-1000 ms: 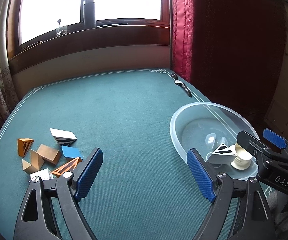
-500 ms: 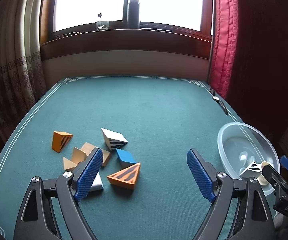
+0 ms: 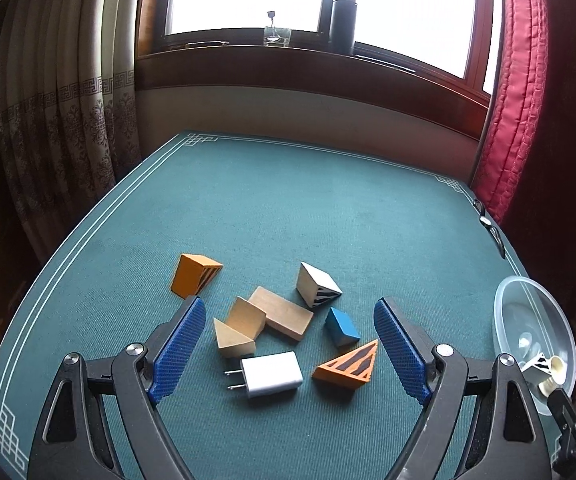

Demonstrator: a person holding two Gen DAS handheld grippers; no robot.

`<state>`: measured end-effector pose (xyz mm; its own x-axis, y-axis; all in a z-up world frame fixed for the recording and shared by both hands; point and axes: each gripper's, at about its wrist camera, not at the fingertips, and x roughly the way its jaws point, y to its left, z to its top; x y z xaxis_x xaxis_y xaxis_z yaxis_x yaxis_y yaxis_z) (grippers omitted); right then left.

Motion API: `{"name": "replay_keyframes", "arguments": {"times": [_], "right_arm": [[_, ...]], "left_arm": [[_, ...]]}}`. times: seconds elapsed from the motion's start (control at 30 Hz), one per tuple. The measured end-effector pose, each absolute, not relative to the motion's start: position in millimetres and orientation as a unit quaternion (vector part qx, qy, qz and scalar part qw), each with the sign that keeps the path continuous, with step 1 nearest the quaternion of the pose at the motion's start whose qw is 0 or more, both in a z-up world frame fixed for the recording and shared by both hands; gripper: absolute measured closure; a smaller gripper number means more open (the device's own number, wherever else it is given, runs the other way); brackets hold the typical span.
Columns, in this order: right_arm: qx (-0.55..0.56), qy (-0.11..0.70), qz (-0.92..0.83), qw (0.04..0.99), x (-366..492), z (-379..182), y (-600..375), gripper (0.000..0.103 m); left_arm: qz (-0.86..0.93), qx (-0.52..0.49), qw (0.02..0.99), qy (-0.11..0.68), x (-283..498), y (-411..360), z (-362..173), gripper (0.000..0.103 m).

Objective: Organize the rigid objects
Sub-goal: 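Grasp the white charger plug with the left tool while the right tool returns to the blocks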

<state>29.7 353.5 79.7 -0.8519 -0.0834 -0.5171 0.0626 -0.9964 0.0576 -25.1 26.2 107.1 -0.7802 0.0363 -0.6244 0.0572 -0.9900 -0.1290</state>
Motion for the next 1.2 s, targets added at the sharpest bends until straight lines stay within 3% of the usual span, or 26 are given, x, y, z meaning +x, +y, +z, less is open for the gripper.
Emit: {"name": "replay_keyframes", "arguments": {"times": [0.67,1.03,1.2], "right_arm": [[0.307,0.028,-0.946,0.106,33,59,303,0.000],[0.325,0.035,-0.937,0.120,27,50,291,0.001],[0.346,0.037,-0.927,0.143,17,41,277,0.001]], "left_arm": [[-0.914,0.405,0.023,0.023,-30,26,48,0.016],[-0.910,0.410,0.037,0.042,-36,16,33,0.016],[-0.913,0.405,0.030,0.043,-34,17,34,0.024]]}}
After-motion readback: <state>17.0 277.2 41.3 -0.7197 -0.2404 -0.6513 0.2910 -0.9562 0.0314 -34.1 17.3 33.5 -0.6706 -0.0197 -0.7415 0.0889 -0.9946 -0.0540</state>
